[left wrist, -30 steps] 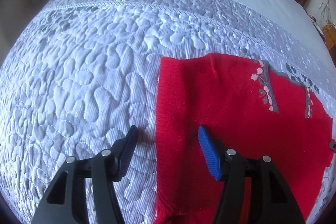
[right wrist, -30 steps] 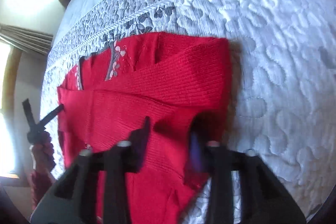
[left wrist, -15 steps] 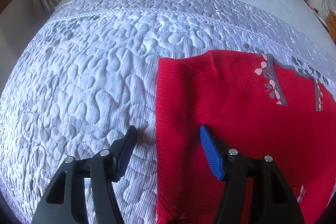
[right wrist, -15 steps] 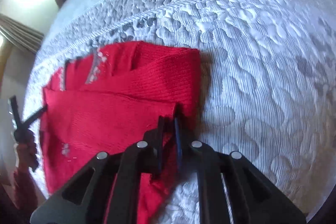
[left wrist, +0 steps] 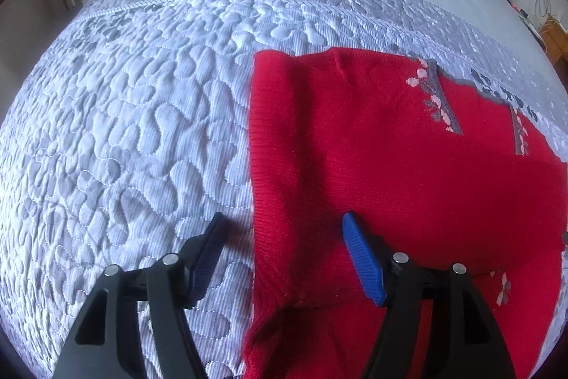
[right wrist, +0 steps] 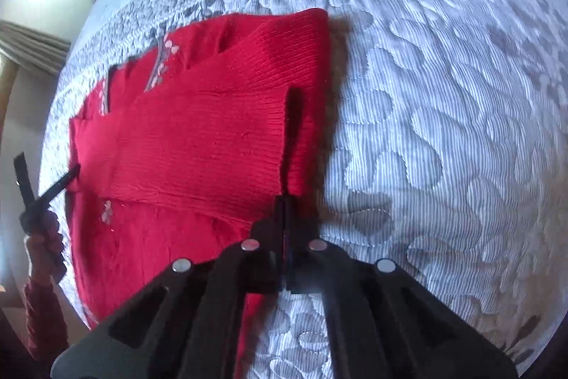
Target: Fold small clothes
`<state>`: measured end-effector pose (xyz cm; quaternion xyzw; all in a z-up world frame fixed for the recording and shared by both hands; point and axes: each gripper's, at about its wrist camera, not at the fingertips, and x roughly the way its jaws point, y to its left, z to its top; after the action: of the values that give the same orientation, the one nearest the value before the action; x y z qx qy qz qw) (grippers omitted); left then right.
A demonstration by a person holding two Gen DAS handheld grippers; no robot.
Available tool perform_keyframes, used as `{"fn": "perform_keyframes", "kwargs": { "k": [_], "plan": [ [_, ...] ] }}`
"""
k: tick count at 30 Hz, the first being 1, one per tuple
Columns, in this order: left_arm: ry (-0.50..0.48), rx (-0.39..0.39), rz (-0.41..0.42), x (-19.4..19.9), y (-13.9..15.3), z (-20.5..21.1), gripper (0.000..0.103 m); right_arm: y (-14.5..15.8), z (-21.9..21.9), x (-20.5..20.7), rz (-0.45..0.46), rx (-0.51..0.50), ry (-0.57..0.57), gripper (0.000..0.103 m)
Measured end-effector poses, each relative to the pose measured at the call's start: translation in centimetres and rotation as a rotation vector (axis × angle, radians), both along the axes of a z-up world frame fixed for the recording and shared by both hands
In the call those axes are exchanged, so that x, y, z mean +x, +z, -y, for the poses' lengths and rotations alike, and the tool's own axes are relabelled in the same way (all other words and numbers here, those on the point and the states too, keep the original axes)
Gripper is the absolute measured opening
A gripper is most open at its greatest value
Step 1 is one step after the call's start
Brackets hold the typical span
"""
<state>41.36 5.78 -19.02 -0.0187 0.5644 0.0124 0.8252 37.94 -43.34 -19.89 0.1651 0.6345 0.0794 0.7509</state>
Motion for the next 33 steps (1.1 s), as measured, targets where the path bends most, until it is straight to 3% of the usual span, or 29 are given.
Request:
{"fn": "perform_keyframes", "kwargs": {
  "k": [1, 3, 5, 8, 12, 14, 18, 22, 30, 33],
  "plan": [
    [0.001, -0.01, -0.005, -0.1, 0.3, -0.2, 0.069, 0.7, 0.1, -0.4, 0.025, 0.001, -0.006, 0.0],
    [0.002, -0.043, -0.024, -1.3, 1.2, -0.8, 0.067, 1.9, 0.2, -1.9, 0.055, 0.002, -0.007, 0.01],
    [-0.02, -0.062, -0.044, -3.3, 1.9, -1.2, 0.067, 3.3, 0.1, -4.7, 0.076, 0.015, 0.009, 0.026],
    [-0.074, -0.052, -0.063, -8.6, 2.9, -2.3, 0.067, 4.3, -1.5, -10.5, 0.054, 0.043, 0.086, 0.028],
    [-0.113, 0.02, -0.094, -17.0, 3.3, -3.9, 0.068, 4.3, -3.8, -18.1, 0.022, 0.032, 0.164, 0.038],
    [-0.116, 0.005, -0.105, -20.5, 3.5, -4.4, 0.068, 4.3, -4.8, -21.9, 0.014, 0.015, 0.172, 0.04],
    [-0.125, -0.039, -0.124, -26.5, 4.0, -4.9, 0.068, 4.1, -6.2, -27.2, -0.007, 0.023, 0.181, 0.041],
    [-0.136, -0.083, -0.141, -29.8, 3.9, -4.5, 0.069, 3.3, -7.6, -30.3, -0.026, -0.004, 0.199, 0.045],
    [-0.189, -0.08, -0.151, -32.7, 3.3, -3.1, 0.075, 2.7, -7.9, -33.1, -0.03, 0.067, 0.186, 0.047],
    [-0.191, -0.083, -0.155, -33.1, 3.1, -2.8, 0.07, 2.4, -8.0, -33.5, -0.04, 0.114, 0.175, 0.037]
  ]
}}
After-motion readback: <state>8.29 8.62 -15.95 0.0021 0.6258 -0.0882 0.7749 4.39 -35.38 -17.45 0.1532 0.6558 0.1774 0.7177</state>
